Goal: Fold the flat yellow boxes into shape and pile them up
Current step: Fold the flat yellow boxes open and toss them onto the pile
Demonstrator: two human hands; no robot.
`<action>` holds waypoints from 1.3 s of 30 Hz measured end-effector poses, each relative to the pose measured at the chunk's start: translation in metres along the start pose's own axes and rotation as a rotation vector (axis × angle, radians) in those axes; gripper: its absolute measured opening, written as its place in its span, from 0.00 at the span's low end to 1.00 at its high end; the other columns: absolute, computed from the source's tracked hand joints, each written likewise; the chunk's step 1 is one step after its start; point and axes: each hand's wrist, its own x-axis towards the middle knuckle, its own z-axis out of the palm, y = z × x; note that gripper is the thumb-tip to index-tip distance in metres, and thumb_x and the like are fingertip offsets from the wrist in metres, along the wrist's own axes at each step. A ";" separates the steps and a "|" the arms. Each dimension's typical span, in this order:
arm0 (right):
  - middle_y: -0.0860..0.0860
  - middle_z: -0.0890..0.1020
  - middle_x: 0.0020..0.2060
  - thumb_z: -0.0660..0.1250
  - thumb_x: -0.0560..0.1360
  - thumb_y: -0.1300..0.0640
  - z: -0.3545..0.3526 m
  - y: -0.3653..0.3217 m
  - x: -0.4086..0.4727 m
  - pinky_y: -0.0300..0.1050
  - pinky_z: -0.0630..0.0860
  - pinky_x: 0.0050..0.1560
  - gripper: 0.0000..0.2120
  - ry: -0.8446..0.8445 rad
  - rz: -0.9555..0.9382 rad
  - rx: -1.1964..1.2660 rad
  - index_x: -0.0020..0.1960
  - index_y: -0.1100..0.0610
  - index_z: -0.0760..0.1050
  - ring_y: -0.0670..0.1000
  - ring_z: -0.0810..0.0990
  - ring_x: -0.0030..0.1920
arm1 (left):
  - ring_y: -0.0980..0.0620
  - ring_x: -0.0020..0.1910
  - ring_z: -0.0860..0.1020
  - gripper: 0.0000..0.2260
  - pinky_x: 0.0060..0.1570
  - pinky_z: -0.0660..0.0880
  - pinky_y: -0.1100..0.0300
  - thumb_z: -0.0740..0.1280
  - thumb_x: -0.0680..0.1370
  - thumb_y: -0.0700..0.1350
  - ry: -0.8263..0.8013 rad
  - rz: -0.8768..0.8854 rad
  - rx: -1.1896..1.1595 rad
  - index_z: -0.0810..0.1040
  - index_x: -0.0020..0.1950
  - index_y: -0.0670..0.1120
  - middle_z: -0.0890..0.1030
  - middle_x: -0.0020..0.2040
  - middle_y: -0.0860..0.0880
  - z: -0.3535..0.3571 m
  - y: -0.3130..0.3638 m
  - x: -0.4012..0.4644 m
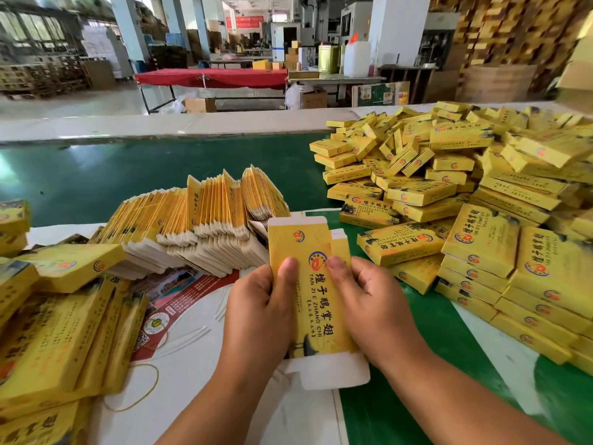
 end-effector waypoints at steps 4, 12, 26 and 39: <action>0.59 0.85 0.40 0.57 0.75 0.40 0.003 -0.006 0.000 0.59 0.79 0.42 0.27 0.005 -0.021 -0.016 0.48 0.64 0.79 0.61 0.83 0.42 | 0.46 0.33 0.85 0.20 0.30 0.82 0.50 0.60 0.74 0.58 0.025 0.009 -0.022 0.80 0.42 0.42 0.86 0.36 0.46 0.001 0.001 -0.002; 0.62 0.84 0.39 0.58 0.76 0.40 0.005 -0.001 -0.006 0.63 0.79 0.39 0.27 -0.047 -0.029 0.003 0.46 0.65 0.78 0.64 0.82 0.41 | 0.48 0.35 0.84 0.16 0.33 0.82 0.47 0.58 0.80 0.57 0.140 0.029 0.016 0.81 0.43 0.52 0.85 0.37 0.48 -0.006 -0.003 0.004; 0.53 0.85 0.36 0.59 0.80 0.45 -0.003 -0.004 -0.002 0.54 0.82 0.36 0.19 0.119 -0.118 0.088 0.43 0.59 0.79 0.54 0.84 0.36 | 0.58 0.30 0.78 0.16 0.24 0.73 0.62 0.60 0.73 0.62 0.135 0.225 0.189 0.75 0.42 0.50 0.81 0.36 0.52 0.006 -0.005 -0.002; 0.38 0.81 0.46 0.59 0.78 0.38 -0.005 -0.014 -0.011 0.35 0.78 0.48 0.20 -0.022 -0.264 0.180 0.66 0.45 0.74 0.44 0.82 0.52 | 0.44 0.57 0.81 0.18 0.57 0.78 0.50 0.71 0.72 0.45 -0.480 -0.119 -0.238 0.78 0.62 0.49 0.83 0.57 0.45 -0.006 0.003 -0.004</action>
